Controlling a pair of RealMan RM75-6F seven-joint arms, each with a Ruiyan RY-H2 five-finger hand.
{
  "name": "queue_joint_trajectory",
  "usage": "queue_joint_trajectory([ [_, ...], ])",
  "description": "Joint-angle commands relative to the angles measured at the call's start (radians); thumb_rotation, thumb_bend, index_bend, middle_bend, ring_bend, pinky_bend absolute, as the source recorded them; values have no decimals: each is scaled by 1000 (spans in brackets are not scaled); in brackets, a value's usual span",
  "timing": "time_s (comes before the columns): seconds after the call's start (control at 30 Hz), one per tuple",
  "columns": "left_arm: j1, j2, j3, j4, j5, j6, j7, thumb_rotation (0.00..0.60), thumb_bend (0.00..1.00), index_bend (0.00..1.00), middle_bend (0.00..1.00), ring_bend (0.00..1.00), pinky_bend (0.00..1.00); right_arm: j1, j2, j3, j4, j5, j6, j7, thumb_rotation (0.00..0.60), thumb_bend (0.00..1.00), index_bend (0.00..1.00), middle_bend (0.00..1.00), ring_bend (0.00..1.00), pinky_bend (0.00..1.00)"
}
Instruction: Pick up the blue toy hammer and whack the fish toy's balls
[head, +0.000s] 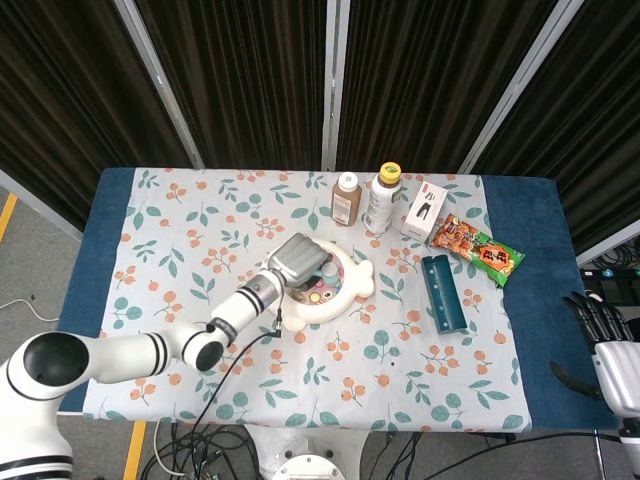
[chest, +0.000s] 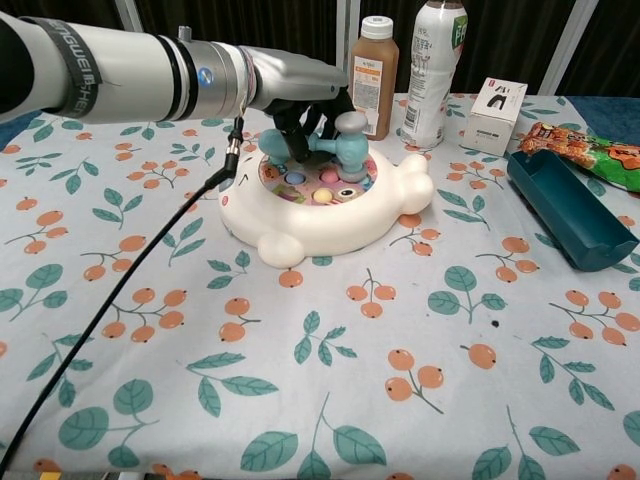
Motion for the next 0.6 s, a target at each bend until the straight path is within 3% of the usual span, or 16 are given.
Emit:
queue_joint_trajectory([
  [0.03, -3, 13, -2, -18, -8, 8, 6, 600, 620, 600, 632, 525, 638, -2, 0, 0, 0, 0, 2, 0, 600, 136, 0, 63, 0, 0],
  [0.37, 7, 87, 13, -107, -30, 35, 28, 600, 620, 601, 632, 525, 638, 0, -2, 1, -2, -8, 3, -4, 600, 136, 0, 63, 0, 0],
  [0.6, 3, 78, 36, -95, -56, 32, 46, 600, 620, 600, 632, 525, 638, 1, -1, 0, -5, -8, 0, -7, 600, 136, 0, 63, 0, 0],
])
